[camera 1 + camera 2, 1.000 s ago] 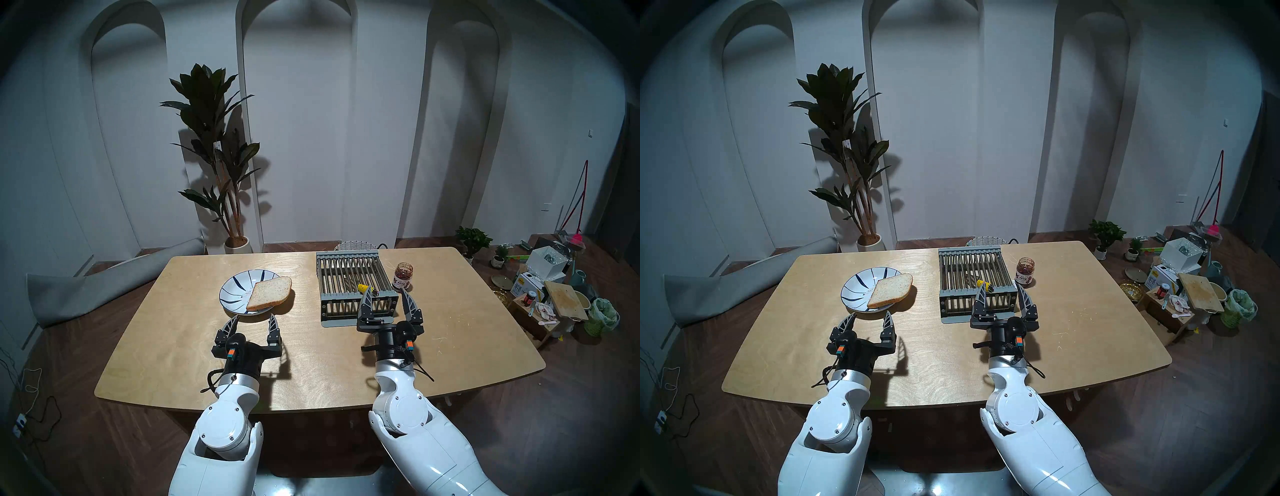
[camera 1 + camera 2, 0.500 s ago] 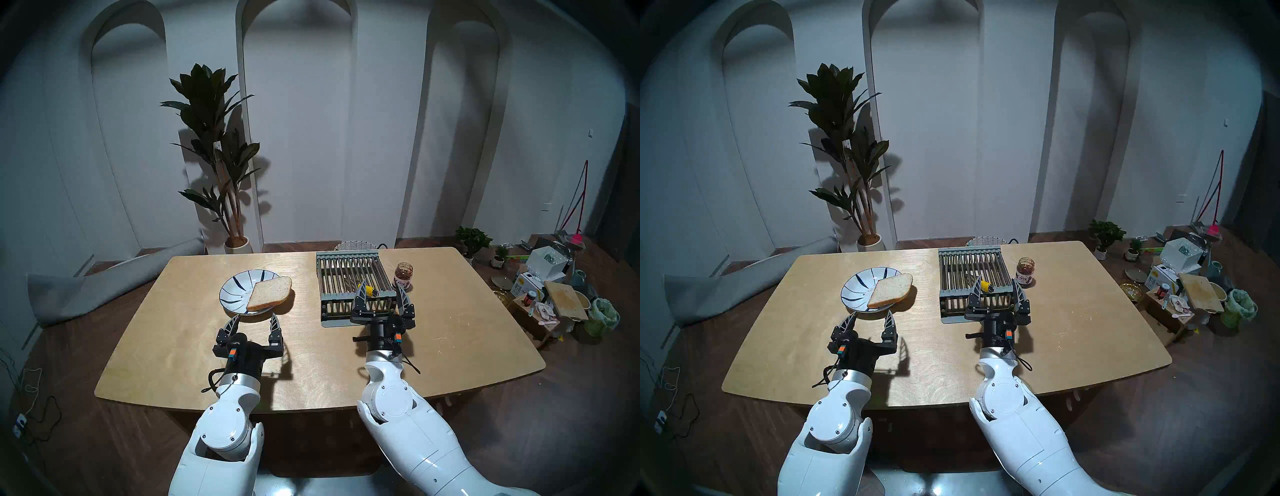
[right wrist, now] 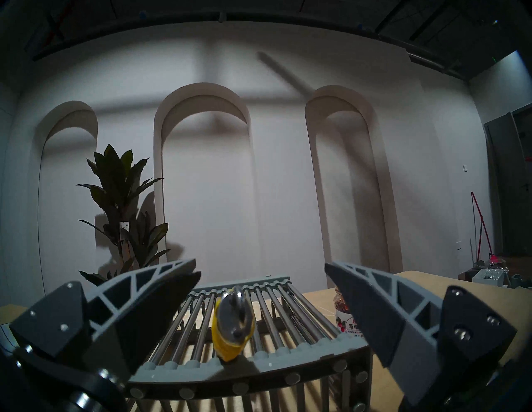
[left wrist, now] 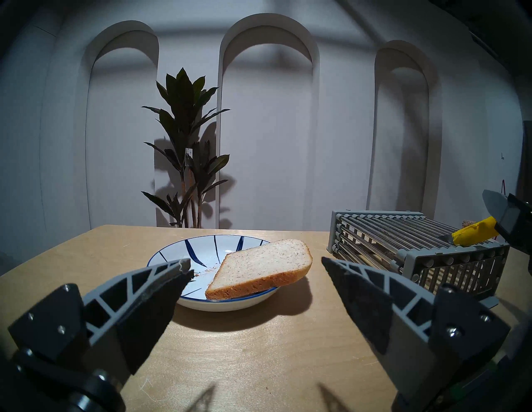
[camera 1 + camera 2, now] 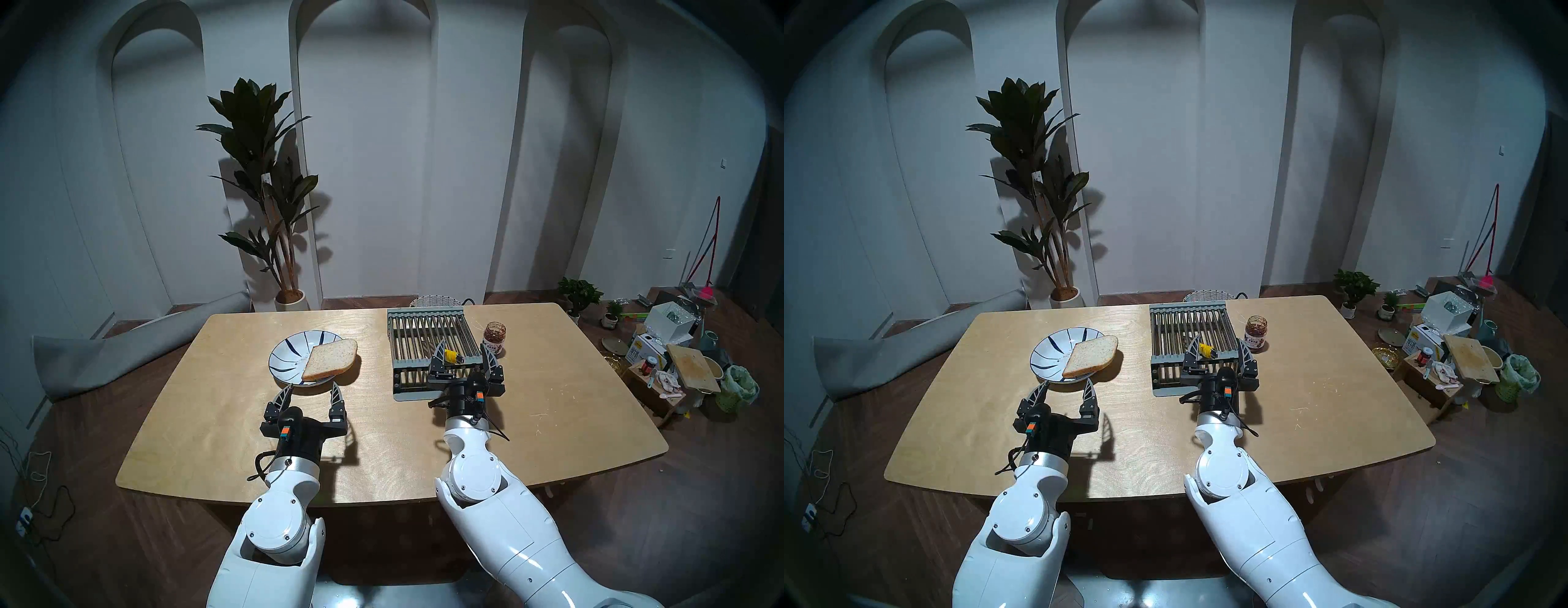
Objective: Spread jam over the slice of bread with the knife
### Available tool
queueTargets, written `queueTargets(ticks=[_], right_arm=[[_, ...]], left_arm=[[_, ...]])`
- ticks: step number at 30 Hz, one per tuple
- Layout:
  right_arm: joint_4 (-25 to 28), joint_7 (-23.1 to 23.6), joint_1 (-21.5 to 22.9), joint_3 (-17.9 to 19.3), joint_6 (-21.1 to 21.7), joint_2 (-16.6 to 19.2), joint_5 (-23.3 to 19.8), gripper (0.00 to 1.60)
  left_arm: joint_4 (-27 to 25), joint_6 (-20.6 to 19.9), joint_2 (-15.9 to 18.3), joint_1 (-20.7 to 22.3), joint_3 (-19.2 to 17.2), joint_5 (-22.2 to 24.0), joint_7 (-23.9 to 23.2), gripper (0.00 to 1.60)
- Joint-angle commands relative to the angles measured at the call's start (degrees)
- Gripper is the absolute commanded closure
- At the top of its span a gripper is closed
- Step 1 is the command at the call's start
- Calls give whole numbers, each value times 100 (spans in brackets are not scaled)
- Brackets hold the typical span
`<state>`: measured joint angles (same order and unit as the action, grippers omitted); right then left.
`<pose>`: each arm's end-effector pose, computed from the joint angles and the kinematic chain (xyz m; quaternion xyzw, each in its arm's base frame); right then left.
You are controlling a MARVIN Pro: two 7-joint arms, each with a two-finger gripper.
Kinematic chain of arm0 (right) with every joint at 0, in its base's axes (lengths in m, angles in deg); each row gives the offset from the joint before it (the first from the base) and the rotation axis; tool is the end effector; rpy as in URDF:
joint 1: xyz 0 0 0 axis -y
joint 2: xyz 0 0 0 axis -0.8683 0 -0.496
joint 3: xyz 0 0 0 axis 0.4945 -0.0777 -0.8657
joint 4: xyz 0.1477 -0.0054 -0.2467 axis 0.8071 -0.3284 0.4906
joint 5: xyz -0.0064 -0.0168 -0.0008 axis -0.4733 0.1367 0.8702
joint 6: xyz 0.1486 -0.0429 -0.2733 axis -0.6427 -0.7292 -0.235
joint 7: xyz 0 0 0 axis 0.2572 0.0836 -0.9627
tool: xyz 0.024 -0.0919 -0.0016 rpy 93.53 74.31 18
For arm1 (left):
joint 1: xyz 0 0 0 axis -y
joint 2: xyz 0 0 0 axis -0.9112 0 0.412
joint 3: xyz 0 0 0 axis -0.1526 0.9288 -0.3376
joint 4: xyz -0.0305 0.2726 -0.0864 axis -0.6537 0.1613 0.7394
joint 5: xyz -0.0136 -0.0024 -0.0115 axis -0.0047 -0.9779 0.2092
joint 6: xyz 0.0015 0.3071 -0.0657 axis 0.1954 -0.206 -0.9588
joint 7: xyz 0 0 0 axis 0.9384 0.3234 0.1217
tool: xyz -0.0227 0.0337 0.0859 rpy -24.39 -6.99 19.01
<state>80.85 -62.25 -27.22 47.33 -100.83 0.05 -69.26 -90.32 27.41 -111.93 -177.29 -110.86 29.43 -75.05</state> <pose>0.4008 0.0869 -0.3427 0.5960 -0.0671 0.8002 0.0044 0.3119 -0.0274 -0.3400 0.7017 0.0182 0.7122 0.0059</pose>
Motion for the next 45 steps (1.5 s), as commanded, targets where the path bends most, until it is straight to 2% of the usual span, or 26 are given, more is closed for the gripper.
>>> queueTargets(ticks=[1,15,16,17,19,21,22,23,33,34,36,37,45], right_arm=[[-176,-2,287,-22,-70,-142,12,0],[-519,-95,510,-14,-85,-211,1,3],[-562,-106,539,-20,-89,-220,5,16],[-562,-106,539,-20,-89,-220,5,16],[-593,-119,556,-25,-90,-231,11,31],[-655,-141,580,-41,-98,-249,26,53],[-655,-141,580,-41,-98,-249,26,53],[-675,-146,588,-47,-104,-253,29,74],[-818,-182,628,-113,-122,-259,61,81],[-824,-192,627,-118,-125,-262,70,85],[-814,-210,616,-121,-125,-273,53,112],[-800,-222,607,-122,-127,-277,49,160],[-311,-373,526,-26,28,-318,-74,160]], left_arm=[[-100,-18,10,102,33,24,-14,0],[-69,-28,32,167,97,34,67,0],[-65,-27,34,173,102,34,72,0],[-65,-27,34,173,102,34,72,0],[-62,-26,35,178,106,35,75,0],[-60,-27,37,184,113,42,87,0],[-60,-27,37,184,113,42,87,0],[-59,-27,39,185,115,44,91,0],[-51,-20,56,184,123,65,118,0],[-53,-22,57,182,123,68,119,0],[-59,-26,62,176,125,70,126,0],[-62,-27,64,173,127,72,129,0],[-84,5,92,150,127,87,135,0]])
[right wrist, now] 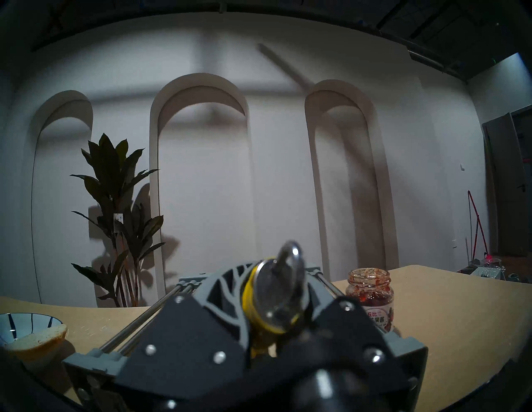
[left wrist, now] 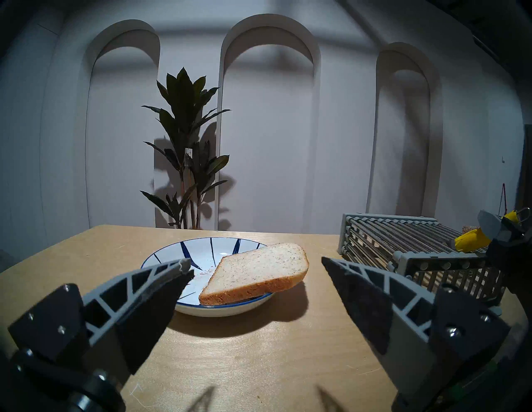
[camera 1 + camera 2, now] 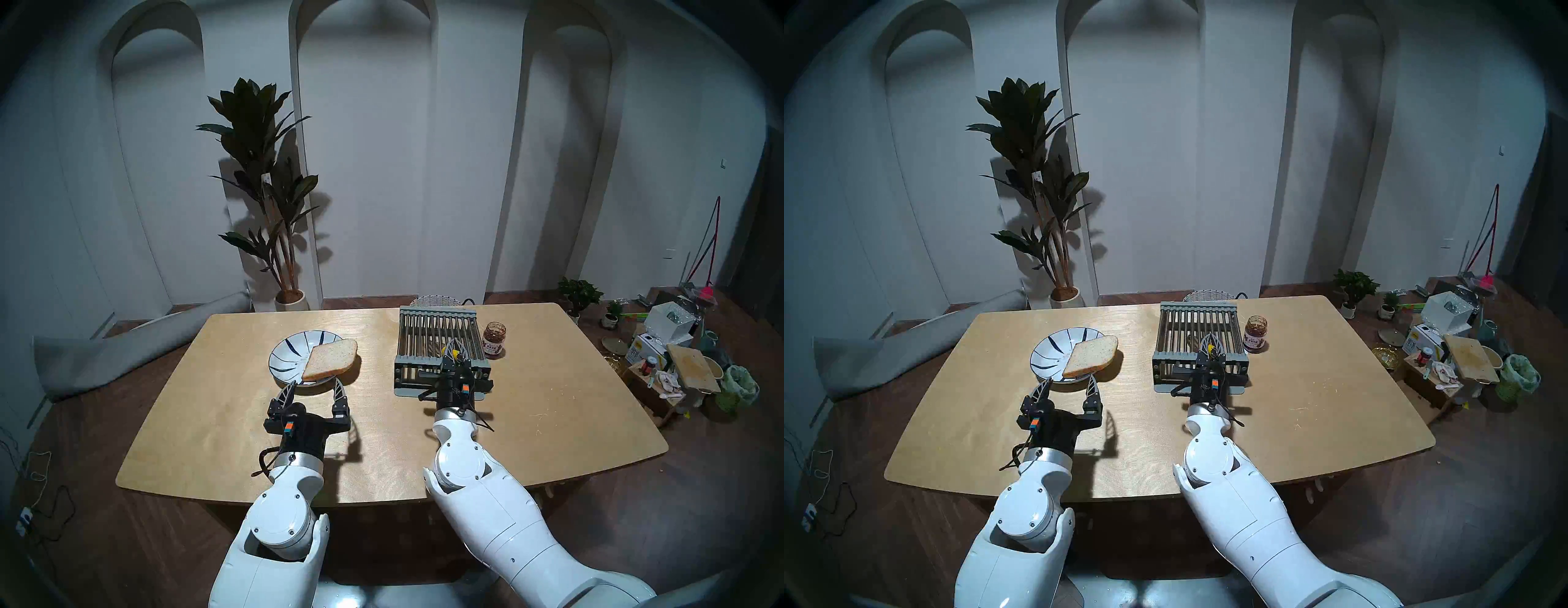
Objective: Spread jam over the slice of bread with the knife
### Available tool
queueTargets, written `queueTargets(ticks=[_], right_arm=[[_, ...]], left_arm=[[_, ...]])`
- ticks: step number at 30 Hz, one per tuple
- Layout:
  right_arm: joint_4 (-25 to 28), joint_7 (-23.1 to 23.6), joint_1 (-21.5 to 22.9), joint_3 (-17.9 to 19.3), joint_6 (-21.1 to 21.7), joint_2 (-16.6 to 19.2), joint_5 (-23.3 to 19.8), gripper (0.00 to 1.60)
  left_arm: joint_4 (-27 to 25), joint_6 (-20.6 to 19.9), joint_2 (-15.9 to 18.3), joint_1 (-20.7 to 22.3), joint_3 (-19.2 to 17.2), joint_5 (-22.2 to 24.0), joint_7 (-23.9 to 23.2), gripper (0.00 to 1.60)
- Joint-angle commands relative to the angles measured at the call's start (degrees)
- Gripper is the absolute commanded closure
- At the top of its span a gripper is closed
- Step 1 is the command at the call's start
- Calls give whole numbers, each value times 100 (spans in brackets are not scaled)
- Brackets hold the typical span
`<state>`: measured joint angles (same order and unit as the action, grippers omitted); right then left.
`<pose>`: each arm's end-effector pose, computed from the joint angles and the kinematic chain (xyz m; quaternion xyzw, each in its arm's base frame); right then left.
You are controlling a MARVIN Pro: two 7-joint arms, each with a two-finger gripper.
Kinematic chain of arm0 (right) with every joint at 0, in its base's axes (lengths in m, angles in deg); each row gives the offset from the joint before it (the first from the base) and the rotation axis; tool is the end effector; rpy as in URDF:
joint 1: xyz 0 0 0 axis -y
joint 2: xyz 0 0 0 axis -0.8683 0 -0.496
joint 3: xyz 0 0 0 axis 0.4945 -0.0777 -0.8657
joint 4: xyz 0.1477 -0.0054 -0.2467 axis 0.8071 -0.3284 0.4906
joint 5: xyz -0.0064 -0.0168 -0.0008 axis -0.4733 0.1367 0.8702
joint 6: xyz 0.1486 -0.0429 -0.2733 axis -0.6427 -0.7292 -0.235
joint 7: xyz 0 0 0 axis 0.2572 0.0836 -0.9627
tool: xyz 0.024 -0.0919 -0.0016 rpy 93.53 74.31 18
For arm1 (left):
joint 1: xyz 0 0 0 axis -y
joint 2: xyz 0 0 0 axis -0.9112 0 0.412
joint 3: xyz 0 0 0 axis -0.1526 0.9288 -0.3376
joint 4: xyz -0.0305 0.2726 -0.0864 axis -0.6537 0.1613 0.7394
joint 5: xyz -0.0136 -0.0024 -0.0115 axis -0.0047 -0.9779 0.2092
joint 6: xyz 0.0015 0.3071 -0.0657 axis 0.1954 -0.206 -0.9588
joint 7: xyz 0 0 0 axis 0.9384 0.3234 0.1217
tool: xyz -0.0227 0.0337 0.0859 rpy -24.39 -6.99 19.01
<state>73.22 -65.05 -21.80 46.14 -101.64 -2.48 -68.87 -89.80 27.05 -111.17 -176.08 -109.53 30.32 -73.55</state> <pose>0.4237 0.0996 -0.3497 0.6012 -0.0773 0.7952 0.0170 0.3176 -0.0317 -0.3380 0.7005 0.0224 0.7132 0.0089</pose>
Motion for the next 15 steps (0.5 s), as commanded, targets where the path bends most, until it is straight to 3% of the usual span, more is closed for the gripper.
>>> queueTargets(ticks=[1,11,15], right_arm=[[525,-92,-28,103,155,-70,-157,160],[883,-264,34,131,459,-185,-317,160],[1160,-459,17,88,897,-222,-203,160]], left_arm=[[-138,42,18,28,-5,-3,-12,0],[-182,35,47,4,2,-18,16,0],[-198,34,50,-10,5,-24,35,0]])
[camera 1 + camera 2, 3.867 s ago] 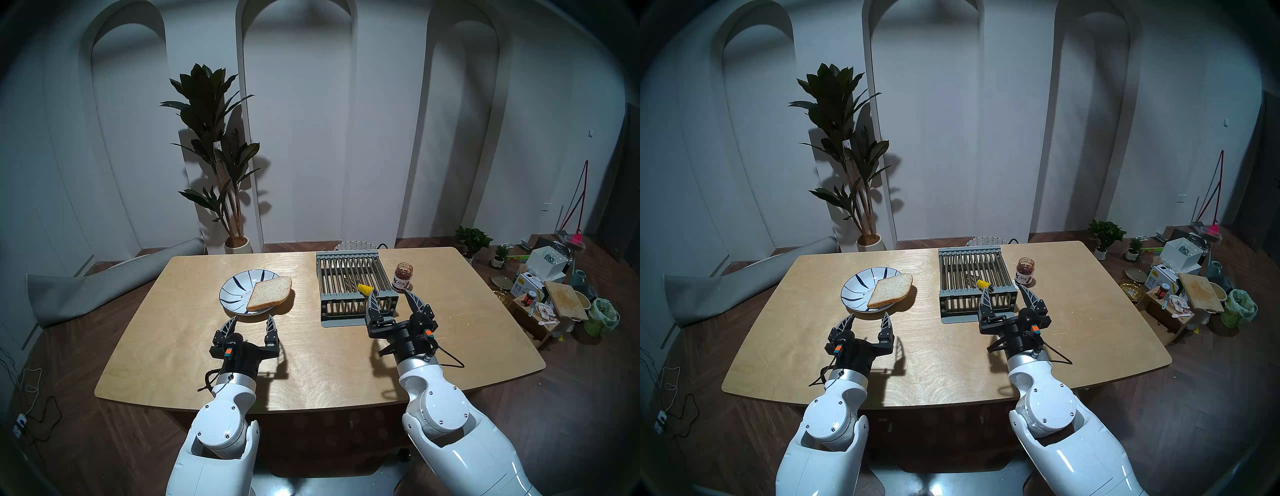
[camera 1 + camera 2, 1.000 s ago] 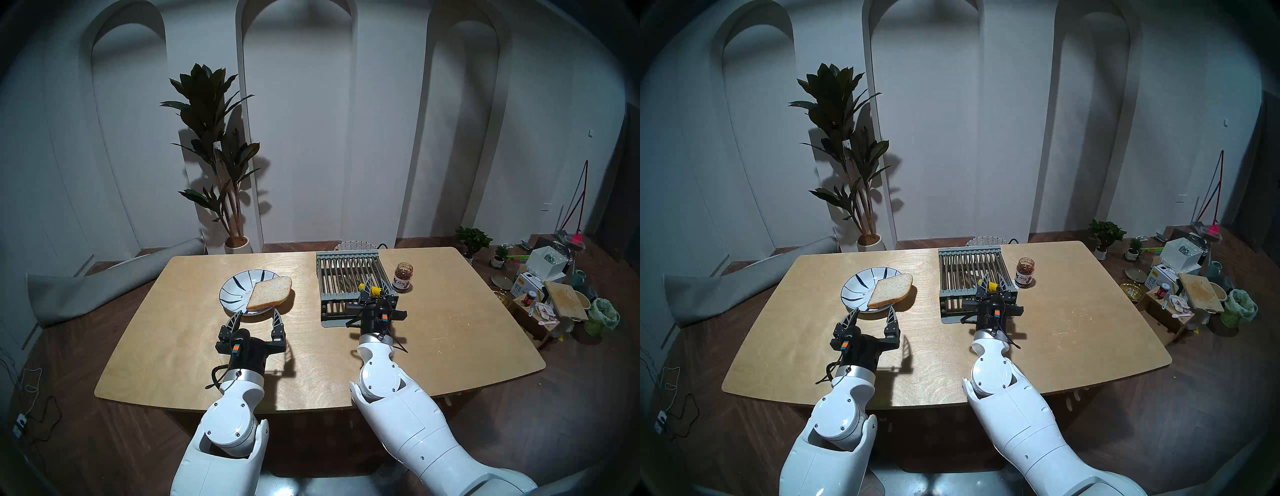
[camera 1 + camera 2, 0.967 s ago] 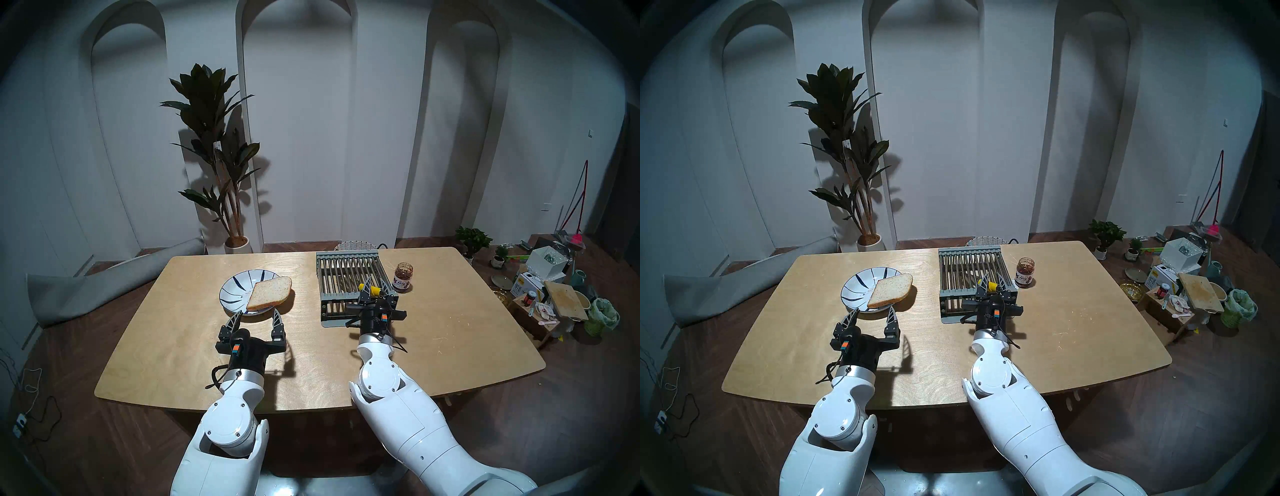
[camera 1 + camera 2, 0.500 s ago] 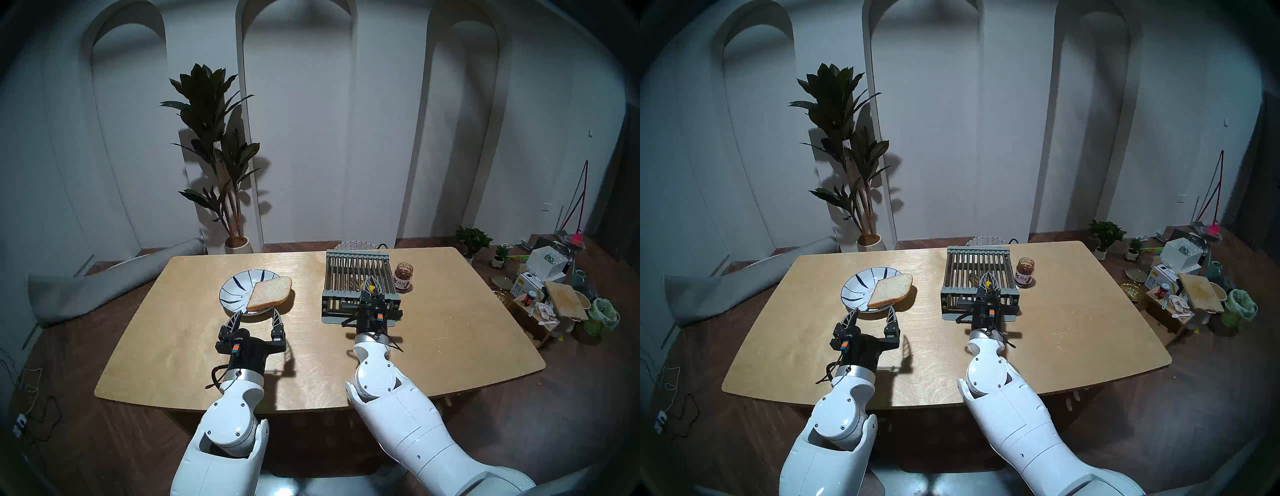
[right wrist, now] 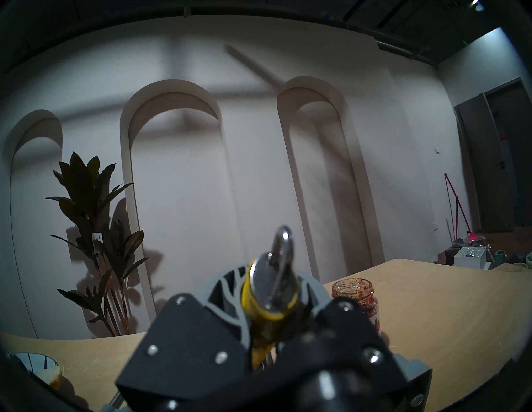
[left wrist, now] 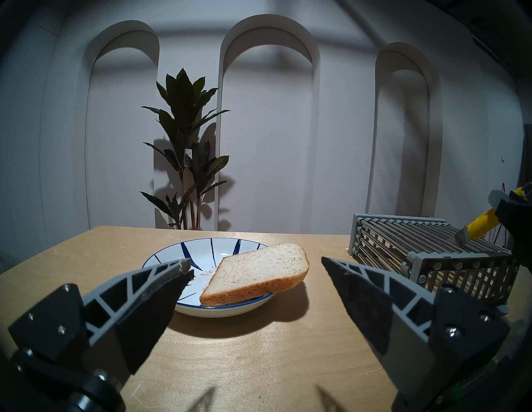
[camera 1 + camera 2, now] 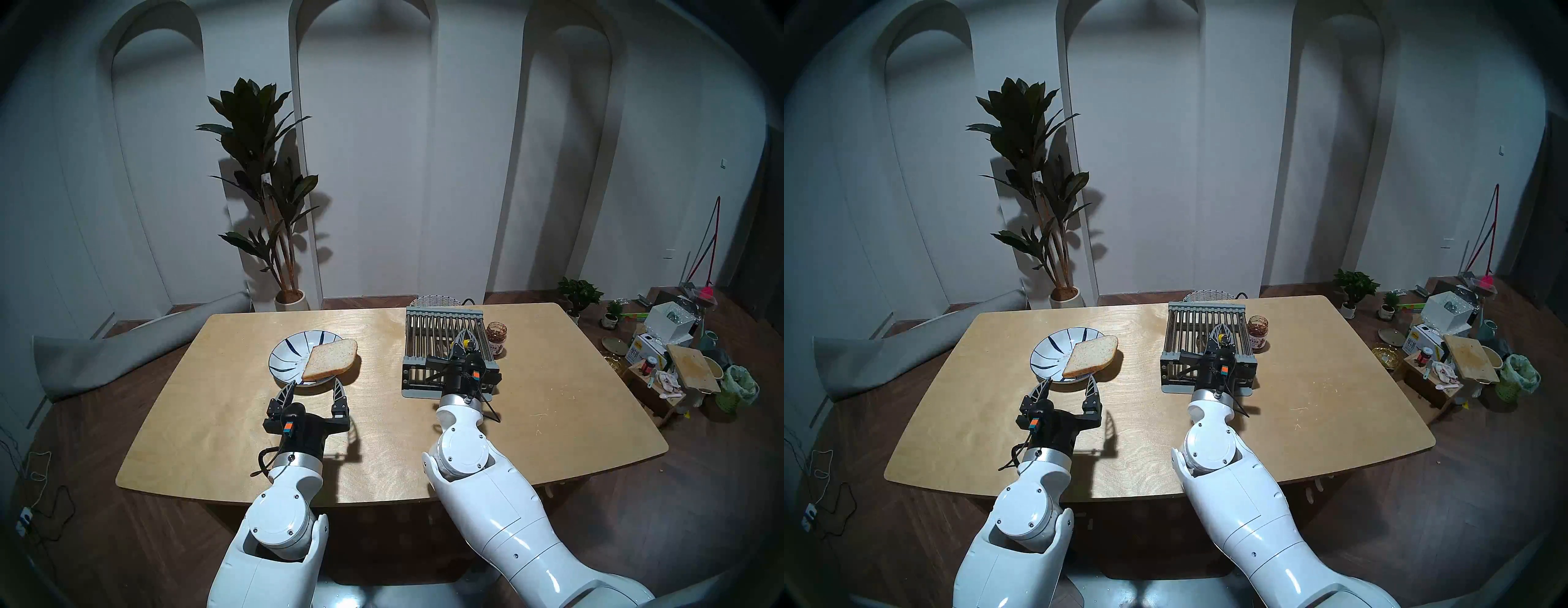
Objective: Spread jam over the slice of bread with the knife
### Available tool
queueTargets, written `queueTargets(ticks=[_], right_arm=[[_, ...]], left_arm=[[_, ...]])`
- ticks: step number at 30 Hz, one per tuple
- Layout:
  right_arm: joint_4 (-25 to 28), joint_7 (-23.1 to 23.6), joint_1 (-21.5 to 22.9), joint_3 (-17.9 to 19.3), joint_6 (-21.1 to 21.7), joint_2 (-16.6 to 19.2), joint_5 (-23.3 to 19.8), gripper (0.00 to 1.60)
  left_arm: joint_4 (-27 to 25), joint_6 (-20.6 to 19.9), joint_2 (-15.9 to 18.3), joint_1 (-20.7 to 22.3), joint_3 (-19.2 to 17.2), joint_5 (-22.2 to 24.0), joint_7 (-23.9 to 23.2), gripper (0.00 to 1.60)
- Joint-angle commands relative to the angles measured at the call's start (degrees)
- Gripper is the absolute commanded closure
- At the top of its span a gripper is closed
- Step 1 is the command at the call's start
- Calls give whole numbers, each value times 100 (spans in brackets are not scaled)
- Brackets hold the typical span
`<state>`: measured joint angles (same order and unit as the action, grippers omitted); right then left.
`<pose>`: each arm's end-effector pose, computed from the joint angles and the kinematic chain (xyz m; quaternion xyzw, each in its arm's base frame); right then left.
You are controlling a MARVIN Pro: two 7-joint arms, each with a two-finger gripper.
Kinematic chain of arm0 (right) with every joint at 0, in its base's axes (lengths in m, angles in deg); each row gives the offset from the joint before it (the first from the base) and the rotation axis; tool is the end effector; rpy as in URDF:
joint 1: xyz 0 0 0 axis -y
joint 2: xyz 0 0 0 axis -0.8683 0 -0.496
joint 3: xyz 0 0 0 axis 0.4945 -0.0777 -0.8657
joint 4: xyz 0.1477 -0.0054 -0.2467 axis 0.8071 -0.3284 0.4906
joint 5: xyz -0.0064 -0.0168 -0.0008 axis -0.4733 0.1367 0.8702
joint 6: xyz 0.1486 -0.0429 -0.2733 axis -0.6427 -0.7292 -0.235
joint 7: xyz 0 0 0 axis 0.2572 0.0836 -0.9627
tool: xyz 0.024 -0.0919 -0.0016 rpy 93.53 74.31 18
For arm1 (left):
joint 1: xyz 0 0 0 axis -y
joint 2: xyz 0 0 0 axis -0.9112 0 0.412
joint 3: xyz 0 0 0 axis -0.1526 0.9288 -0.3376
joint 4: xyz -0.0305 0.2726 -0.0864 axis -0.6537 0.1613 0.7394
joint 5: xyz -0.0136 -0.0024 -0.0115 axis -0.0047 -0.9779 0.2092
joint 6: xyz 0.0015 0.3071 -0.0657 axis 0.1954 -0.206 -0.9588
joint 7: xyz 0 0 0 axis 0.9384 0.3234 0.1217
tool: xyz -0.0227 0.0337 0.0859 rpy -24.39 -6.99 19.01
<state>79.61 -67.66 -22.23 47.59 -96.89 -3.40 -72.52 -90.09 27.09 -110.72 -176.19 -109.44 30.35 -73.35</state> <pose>0.4296 0.0958 -0.3186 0.6022 -0.1386 0.7861 0.0148 0.3171 -0.0304 -0.3368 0.6992 0.0202 0.7146 0.0072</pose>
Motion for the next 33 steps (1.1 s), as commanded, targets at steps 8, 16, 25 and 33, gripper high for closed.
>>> queueTargets(ticks=[8,16,25,33], right_arm=[[1047,-672,66,-168,1360,-227,182,160],[1536,-1142,162,-150,2344,-312,248,160],[2024,-1678,305,-157,3340,-392,237,160],[2272,-2178,526,-122,4026,-509,460,160]], left_arm=[[-204,44,13,-37,14,-33,38,0],[-211,52,23,-51,44,-26,41,0],[-220,48,35,-51,80,-19,40,0],[-229,41,50,-56,107,-22,34,0]])
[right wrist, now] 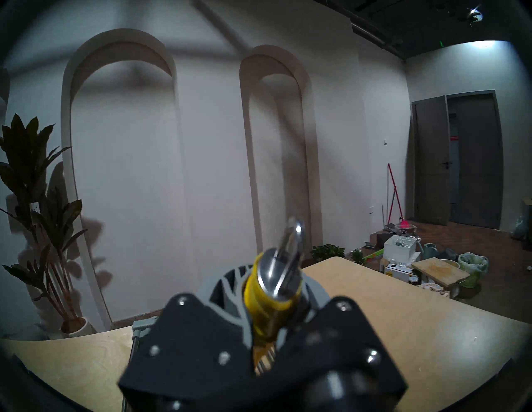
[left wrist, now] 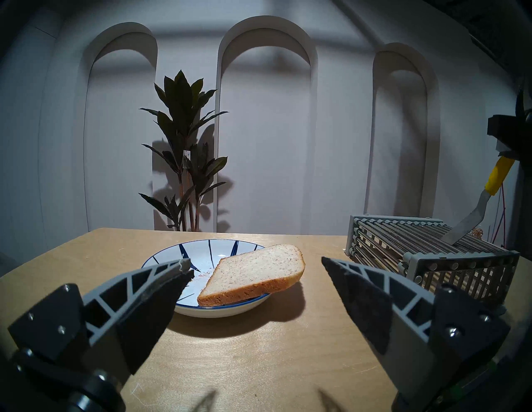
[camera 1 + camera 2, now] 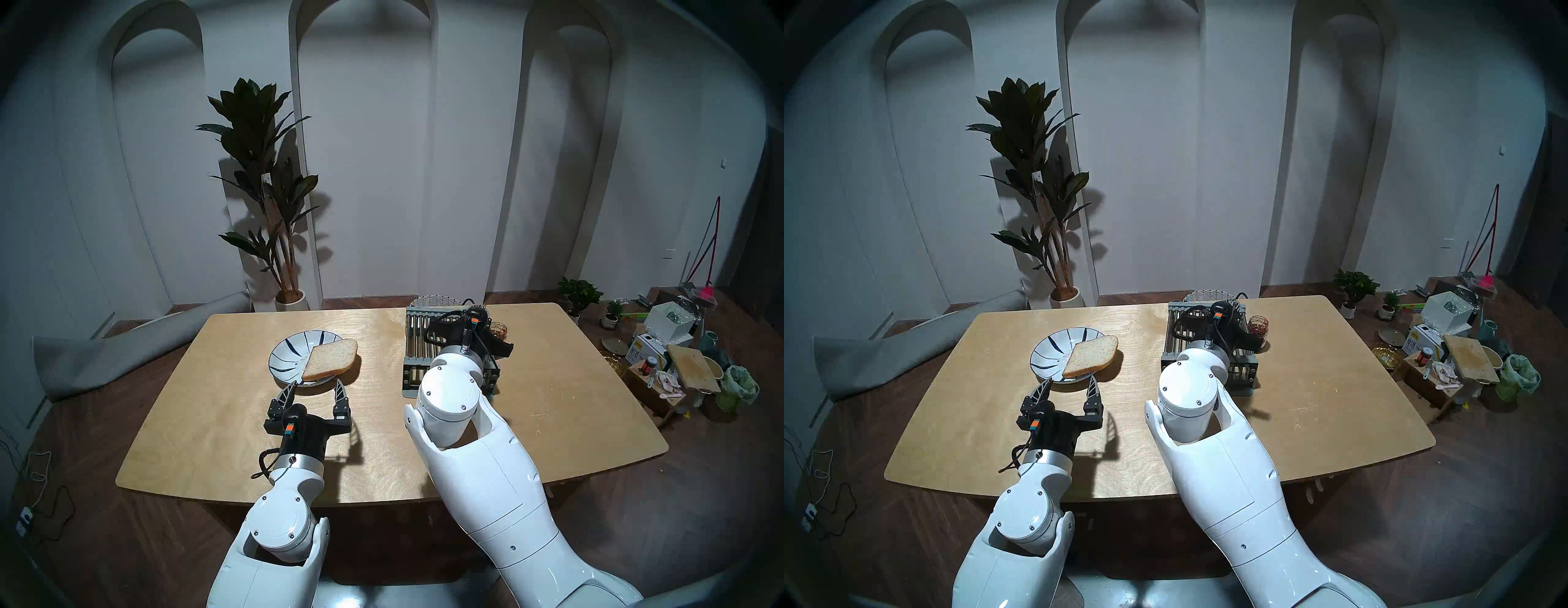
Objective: Spread jam over the slice of bread with the knife
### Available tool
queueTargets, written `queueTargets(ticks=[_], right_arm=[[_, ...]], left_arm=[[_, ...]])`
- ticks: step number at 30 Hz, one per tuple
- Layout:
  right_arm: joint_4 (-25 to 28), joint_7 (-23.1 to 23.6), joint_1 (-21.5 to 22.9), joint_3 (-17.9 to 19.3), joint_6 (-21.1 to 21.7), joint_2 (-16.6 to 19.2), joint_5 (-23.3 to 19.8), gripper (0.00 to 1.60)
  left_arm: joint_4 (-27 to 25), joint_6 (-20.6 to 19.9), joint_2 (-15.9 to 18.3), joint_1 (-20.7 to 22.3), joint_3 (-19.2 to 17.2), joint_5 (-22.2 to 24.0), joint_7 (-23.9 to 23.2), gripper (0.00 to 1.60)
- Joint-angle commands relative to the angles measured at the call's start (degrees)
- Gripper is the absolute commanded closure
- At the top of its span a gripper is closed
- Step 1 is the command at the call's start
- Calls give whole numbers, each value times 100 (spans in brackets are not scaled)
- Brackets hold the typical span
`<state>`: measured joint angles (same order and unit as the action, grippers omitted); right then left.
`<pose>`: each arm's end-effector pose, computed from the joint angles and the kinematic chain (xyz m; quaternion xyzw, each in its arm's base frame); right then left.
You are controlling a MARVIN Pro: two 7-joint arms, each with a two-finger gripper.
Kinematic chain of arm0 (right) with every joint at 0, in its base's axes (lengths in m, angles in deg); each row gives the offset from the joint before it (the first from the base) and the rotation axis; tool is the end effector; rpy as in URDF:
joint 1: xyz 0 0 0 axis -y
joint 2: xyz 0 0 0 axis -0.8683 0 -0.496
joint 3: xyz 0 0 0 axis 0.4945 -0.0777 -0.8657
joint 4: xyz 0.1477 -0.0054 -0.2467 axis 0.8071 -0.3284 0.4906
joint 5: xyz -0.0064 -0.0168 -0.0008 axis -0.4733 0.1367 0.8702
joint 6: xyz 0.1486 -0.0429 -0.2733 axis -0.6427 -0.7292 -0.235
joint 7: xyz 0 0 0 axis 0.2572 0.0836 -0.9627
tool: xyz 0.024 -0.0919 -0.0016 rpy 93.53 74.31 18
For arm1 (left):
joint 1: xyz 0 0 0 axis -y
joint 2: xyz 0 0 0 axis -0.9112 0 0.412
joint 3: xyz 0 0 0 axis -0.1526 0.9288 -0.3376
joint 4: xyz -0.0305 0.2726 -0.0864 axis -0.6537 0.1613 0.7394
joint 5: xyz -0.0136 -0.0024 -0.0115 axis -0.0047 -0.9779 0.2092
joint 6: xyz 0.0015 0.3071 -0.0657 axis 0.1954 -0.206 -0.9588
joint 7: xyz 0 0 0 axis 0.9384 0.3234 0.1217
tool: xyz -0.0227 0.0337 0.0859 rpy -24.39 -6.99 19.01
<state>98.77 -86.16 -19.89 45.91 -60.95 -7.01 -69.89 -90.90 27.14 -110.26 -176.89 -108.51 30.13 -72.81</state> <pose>0.4275 0.1083 -0.2115 0.6690 -0.1904 0.7042 0.1428 0.3131 -0.0346 -0.3350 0.6985 0.0159 0.7154 0.0091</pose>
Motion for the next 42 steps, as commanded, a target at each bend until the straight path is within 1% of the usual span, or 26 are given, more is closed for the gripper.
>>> queueTargets(ticks=[1,4,5,7,11,14,19,20,21,23,24,25,26,27,28,29,30,31,33,38,39,41,42], right_arm=[[456,-339,334,69,615,-171,170,160],[563,-398,405,72,823,-180,186,160],[577,-343,421,85,772,-195,121,160],[569,-326,463,92,818,-204,92,160],[473,-166,525,118,672,-230,-61,160],[421,-194,604,108,708,-263,-42,160],[647,-198,730,192,953,-275,-105,160],[699,-190,758,227,1038,-283,-141,160],[754,-195,812,289,1215,-305,-190,160],[784,-172,859,332,1239,-302,-223,160],[896,-97,976,484,1490,-310,-372,160],[916,-113,1070,576,1581,-312,-403,160],[916,-113,1070,576,1581,-312,-403,160],[957,-90,1241,748,1781,-284,-468,160],[1014,-56,1268,852,1862,-301,-496,160],[1014,-56,1268,852,1862,-301,-496,160],[1060,-28,1395,1045,1982,-285,-532,160],[1122,26,1381,1148,2087,-293,-550,160],[1089,73,1556,1341,2284,-291,-640,160],[1044,301,1788,1749,2814,-260,-830,160],[939,300,1909,1830,2924,-251,-863,160],[885,455,1933,1956,3060,-202,-935,160],[756,457,2063,2024,3146,-197,-966,160]], left_arm=[[-152,35,3,12,28,-5,-19,0],[-159,34,4,8,46,-7,-17,0],[-160,35,3,6,52,-7,-15,0],[-164,36,1,0,65,-9,-9,0],[-178,38,7,-15,92,-11,32,0],[-189,33,15,-24,108,-6,62,0],[-194,25,32,-28,147,15,95,0],[-192,23,38,-26,160,15,102,0],[-188,19,43,-21,173,16,104,0],[-184,17,47,-16,182,18,108,0],[-175,5,54,0,202,15,105,0],[-168,1,56,10,210,9,99,0],[-168,1,56,10,210,9,99,0],[-156,-7,59,30,225,0,91,0],[-152,-12,60,39,232,0,92,0],[-152,-12,60,39,232,0,92,0],[-143,-18,65,60,249,4,84,0],[-136,-23,68,73,261,2,78,0],[-126,-29,73,98,282,2,60,0],[-104,-74,82,168,329,-19,28,0],[-98,-85,85,187,341,-19,25,0],[-89,-106,88,219,365,-24,22,0],[-85,-117,93,234,378,-25,22,0]])
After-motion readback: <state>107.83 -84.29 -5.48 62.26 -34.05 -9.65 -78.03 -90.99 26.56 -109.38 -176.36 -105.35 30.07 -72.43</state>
